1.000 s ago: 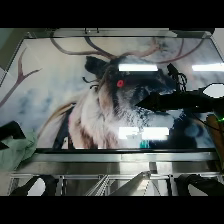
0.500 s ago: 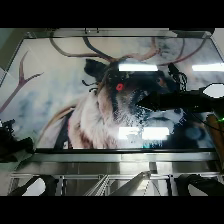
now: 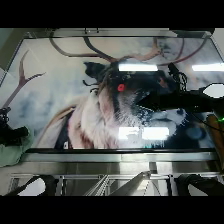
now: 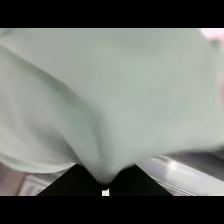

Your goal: Fold the shirts.

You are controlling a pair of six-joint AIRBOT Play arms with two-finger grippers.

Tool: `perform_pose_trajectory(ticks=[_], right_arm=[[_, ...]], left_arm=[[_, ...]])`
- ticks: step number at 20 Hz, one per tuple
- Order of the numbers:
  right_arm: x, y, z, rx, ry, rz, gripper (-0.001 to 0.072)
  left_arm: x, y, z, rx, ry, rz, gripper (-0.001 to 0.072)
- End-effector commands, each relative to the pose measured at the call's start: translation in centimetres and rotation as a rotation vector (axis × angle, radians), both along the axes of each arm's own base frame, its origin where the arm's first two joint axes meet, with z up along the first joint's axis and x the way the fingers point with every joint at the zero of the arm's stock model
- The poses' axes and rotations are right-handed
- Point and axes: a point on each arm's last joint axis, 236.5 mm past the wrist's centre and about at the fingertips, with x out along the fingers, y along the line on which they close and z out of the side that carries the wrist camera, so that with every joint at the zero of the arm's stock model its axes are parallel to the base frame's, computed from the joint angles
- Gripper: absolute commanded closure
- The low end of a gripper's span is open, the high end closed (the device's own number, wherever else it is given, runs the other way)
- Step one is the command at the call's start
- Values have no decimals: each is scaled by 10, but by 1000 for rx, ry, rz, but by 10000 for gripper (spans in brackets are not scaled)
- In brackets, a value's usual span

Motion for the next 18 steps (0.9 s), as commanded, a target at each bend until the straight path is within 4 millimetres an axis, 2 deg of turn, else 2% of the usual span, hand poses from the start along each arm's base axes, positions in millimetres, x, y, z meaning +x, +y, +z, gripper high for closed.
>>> perform_pose_trajectory(ticks=[1, 3, 5, 6, 7, 8, 9, 10, 12, 15, 17, 18], right_arm=[[0, 0, 0, 1, 1, 1, 689], [0, 0, 0, 1, 1, 1, 689], [0, 0, 0, 0, 1, 1, 689], [0, 0, 0, 1, 2, 1, 689], [0, 0, 0, 1, 1, 1, 689], [0, 0, 0, 0, 1, 0, 689], [1, 0, 0, 0, -1, -3, 689], [0, 0, 0, 0, 0, -2, 689], [0, 0, 0, 1, 2, 1, 689], [-1, 0, 0, 1, 3, 2, 688], [0, 0, 0, 0, 2, 1, 677], [0, 0, 0, 0, 2, 1, 560]], left_arm=[[57, -68, 34, -261, -181, -69, 693], [98, -133, 95, -397, -343, -264, 693], [142, -213, 195, -506, -631, -501, 691], [154, -254, 257, -560, -807, -628, 691], [155, -283, 310, -597, -940, -721, 691], [151, -301, 350, -596, -1030, -793, 691], [146, -311, 372, -593, -1069, -831, 690], [142, -316, 381, -604, -1073, -836, 691], [143, -319, 373, -631, -1021, -802, 691], [143, -322, 326, -681, -870, -778, 691], [143, -321, 278, -709, -739, -732, 684], [143, -321, 256, -720, -684, -704, 460]])
